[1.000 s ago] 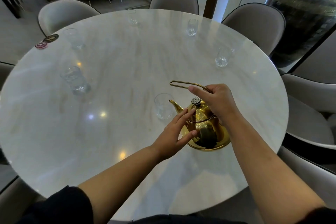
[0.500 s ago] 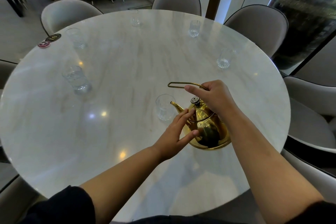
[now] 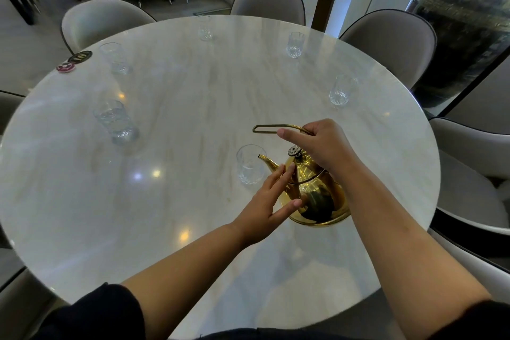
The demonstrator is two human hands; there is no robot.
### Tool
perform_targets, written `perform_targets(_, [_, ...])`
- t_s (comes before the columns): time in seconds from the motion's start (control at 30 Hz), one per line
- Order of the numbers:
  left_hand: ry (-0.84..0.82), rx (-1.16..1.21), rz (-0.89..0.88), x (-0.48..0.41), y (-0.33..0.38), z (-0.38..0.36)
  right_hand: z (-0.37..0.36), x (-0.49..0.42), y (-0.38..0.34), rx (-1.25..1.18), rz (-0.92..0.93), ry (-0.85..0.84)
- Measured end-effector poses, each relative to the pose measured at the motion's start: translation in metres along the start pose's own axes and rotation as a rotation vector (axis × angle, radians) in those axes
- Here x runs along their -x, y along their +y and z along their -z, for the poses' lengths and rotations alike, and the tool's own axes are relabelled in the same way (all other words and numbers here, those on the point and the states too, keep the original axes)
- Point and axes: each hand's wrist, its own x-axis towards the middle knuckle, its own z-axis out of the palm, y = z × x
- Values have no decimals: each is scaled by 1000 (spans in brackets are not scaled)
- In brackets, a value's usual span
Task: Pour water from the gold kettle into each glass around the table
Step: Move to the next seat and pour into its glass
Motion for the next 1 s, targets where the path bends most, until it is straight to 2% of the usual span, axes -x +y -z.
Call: perform_targets(1.0, [12, 6, -17, 1, -2, -2, 0, 1, -16, 77, -1, -77])
